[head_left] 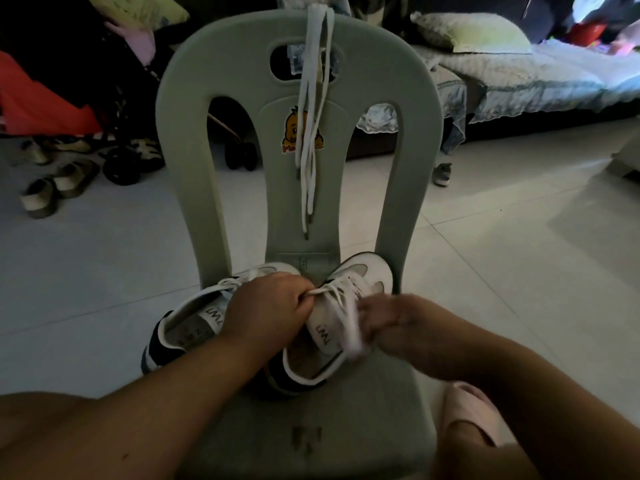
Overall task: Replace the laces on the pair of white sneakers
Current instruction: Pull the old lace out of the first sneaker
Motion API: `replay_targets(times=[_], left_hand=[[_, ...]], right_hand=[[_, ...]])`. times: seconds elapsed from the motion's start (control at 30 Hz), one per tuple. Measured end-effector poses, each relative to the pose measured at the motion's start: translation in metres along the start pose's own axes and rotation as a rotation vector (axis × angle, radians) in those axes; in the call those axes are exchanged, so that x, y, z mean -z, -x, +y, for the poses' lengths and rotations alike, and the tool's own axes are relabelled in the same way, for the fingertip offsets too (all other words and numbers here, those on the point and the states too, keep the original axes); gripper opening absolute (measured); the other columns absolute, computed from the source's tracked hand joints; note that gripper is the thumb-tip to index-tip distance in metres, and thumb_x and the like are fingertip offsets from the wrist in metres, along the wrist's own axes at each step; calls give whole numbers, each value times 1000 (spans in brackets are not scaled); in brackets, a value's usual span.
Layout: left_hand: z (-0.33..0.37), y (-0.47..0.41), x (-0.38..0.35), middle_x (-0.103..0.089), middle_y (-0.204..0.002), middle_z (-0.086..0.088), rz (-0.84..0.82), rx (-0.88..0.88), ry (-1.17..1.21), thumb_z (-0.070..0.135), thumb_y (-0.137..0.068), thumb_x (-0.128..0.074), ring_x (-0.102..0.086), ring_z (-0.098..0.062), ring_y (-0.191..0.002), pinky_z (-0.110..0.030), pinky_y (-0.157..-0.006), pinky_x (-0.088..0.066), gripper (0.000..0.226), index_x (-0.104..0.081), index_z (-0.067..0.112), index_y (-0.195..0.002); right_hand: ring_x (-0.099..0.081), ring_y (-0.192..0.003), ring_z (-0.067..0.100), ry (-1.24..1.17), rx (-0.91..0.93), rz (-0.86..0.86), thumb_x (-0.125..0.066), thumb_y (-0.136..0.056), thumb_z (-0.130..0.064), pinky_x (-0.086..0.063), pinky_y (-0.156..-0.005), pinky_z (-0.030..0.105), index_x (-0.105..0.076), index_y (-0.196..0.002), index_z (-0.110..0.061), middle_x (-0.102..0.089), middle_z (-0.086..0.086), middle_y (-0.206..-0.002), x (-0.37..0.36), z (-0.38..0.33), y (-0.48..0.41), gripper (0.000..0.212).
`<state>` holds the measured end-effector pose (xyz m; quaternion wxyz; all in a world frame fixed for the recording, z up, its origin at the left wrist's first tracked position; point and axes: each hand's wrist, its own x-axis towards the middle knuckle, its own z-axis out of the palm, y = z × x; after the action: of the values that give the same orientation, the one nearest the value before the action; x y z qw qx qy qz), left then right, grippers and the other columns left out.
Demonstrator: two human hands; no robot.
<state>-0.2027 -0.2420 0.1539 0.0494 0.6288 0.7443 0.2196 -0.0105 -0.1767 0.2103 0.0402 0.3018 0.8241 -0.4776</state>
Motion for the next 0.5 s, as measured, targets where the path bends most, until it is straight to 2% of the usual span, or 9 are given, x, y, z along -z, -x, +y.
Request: replay_targets(times=[0.07,0.1,0.17,0.23,0.3,0.37,0.4,0.5], left_hand=[[-2,0,1,-67,-91,6,8,-4,14,33,-95,-49,-56,-10,-83,-30,-75,-47,23,-70,26,-101],[-2,0,1,-66,-89,6,17,-12,13,32,-94,-50,-56,-10,-81,-29,-73,-46,22,-70,25,-99],[-4,0,1,-66,-86,6,40,-32,14,31,-94,-51,-55,-10,-78,-29,-70,-45,22,-71,25,-97],[-4,0,-1,-66,-85,6,47,-50,24,36,-93,-46,-54,-9,-77,-28,-69,-44,28,-71,25,-97],[-1,1,-2,-68,-85,6,62,-79,32,43,-89,-37,-57,-11,-76,-25,-65,-41,40,-72,26,-97],[0,2,-3,-70,-83,5,72,-119,14,46,-87,-32,-61,-14,-75,-24,-61,-40,46,-73,27,-96],[0,1,-4,-71,-83,4,74,-129,4,45,-87,-33,-63,-15,-73,-24,-61,-42,46,-73,27,-97],[-2,0,-6,-72,-83,2,79,-151,2,41,-89,-37,-65,-17,-71,-27,-60,-48,41,-73,27,-102]], right_hand=[[-51,-114,-1,339,-12,-70,-50,-93,-13,-35,-99,12,-69,-92,-37,-63,-17,-116,2,1,6,31],[-53,-111,-2,416,-14,-40,-49,-93,-10,-35,-97,8,-71,-95,-36,-65,-17,-115,2,1,6,34],[-57,-95,-4,429,-32,141,-50,-94,-12,-38,-85,2,-72,-99,-33,-68,-15,-108,0,1,-2,31],[-54,-80,-5,373,-39,395,-54,-94,-19,-36,-68,-2,-71,-105,-30,-68,-14,-101,-2,5,-17,23],[-55,-75,-4,304,-29,555,-60,-91,-29,-39,-67,1,-70,-110,-28,-68,-13,-96,-8,9,-34,21],[-60,-81,0,265,-18,604,-65,-87,-38,-48,-76,13,-69,-113,-26,-70,-10,-99,-15,11,-47,29],[-61,-83,2,264,-19,606,-66,-86,-40,-48,-77,15,-70,-112,-25,-70,-8,-101,-17,10,-51,30],[-56,-77,5,315,17,574,-64,-89,-34,-41,-68,10,-74,-104,-23,-71,-5,-95,-15,7,-54,21]])
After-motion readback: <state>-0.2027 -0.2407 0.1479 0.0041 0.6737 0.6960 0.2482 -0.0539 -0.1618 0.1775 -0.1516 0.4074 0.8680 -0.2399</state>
